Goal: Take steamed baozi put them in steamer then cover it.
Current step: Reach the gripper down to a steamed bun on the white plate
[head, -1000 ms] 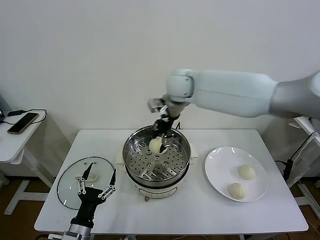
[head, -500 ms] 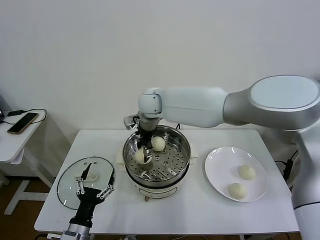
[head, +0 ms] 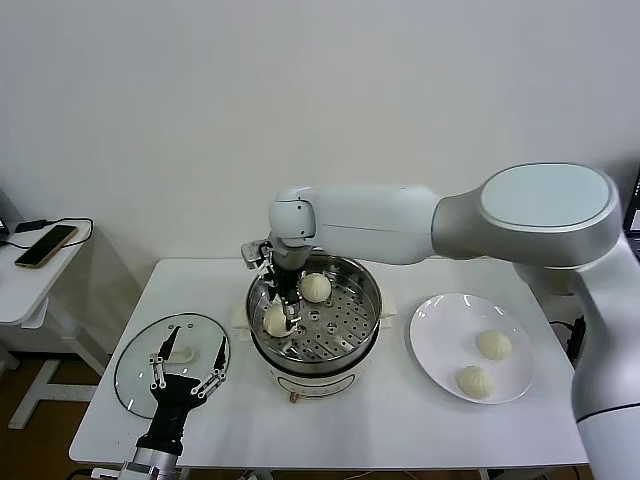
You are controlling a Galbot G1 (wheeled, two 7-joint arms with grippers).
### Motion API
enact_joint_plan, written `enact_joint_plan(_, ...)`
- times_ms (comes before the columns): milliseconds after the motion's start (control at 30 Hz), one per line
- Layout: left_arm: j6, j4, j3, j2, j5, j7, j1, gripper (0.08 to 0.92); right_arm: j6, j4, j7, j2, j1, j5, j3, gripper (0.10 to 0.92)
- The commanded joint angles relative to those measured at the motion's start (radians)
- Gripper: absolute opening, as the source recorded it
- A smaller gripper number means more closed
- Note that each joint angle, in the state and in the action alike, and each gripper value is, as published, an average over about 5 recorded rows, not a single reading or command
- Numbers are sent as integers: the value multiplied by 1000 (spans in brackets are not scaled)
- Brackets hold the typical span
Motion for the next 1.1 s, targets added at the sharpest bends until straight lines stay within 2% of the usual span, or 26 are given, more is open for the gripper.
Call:
enact_joint_plan(33,4,-14,4,-2,4,1,3,823,48,215,-113,-375,142,-101,50,823)
enact_joint_plan(233,3,-20,13,-5,16,2,8,823,137,264,-221,-668,165,-208,25,823)
enact_joint_plan(433,-1,-23,19,-11,23,2,16,823,170,278,-237,-834,57,-307,-9,823)
enact_joint_plan(833,-3,-24,12,-23,24,4,33,823,176,191,-171,-870,-350,-438,163,823)
enact_joint_plan(1100,-5,-19,5,-21,24,5,40,823,180,124,-164,-834,-430,-464,219,823)
